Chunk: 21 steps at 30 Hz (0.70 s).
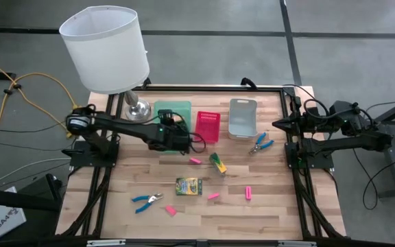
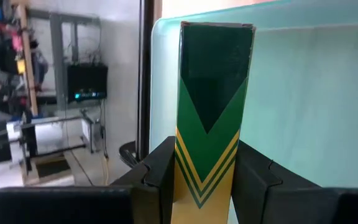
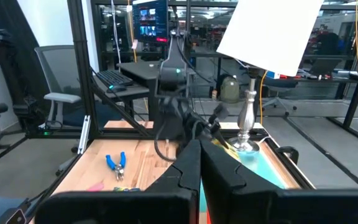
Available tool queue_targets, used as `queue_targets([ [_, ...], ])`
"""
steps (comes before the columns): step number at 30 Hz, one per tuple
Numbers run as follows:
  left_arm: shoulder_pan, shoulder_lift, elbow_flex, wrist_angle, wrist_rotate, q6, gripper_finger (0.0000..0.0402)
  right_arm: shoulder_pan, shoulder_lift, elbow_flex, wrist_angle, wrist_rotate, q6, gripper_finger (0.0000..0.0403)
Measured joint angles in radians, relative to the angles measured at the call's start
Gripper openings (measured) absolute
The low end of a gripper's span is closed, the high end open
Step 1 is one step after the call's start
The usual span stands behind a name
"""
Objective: Pick & Place School Supplies
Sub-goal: Put the yellow crayon box into the green bin
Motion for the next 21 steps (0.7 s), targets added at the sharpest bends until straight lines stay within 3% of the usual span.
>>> queue_targets([
  [8, 0.039, 0.036, 0.0, 0.037, -0.016, -0.08, 0.0104, 0.0, 0.0, 0.0, 0.0, 0.0, 0.0, 0.0002],
  [21, 0.104, 0.035, -0.066, 0.143, -0.013, 0.045, 0.0104, 0.0, 0.0, 0.0, 0.0, 0.0, 0.0, 0.0002],
])
